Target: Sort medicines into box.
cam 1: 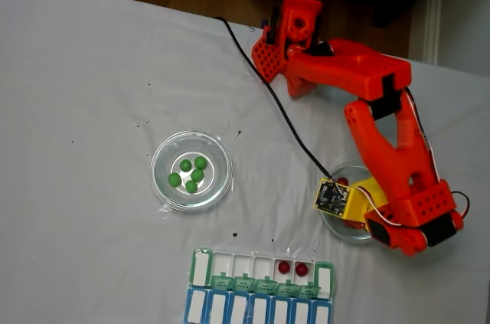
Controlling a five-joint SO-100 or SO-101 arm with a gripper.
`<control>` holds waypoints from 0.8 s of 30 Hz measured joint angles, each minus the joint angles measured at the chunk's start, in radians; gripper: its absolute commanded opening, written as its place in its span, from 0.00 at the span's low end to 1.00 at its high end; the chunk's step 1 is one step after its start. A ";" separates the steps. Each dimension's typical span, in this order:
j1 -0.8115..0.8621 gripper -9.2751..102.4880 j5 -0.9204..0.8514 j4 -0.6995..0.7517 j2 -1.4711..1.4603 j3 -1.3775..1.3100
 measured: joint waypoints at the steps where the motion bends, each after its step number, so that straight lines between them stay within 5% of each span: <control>1: 0.000 0.29 -0.005 0.000 0.000 0.000; 24: 0.025 0.28 0.061 -0.176 0.051 0.061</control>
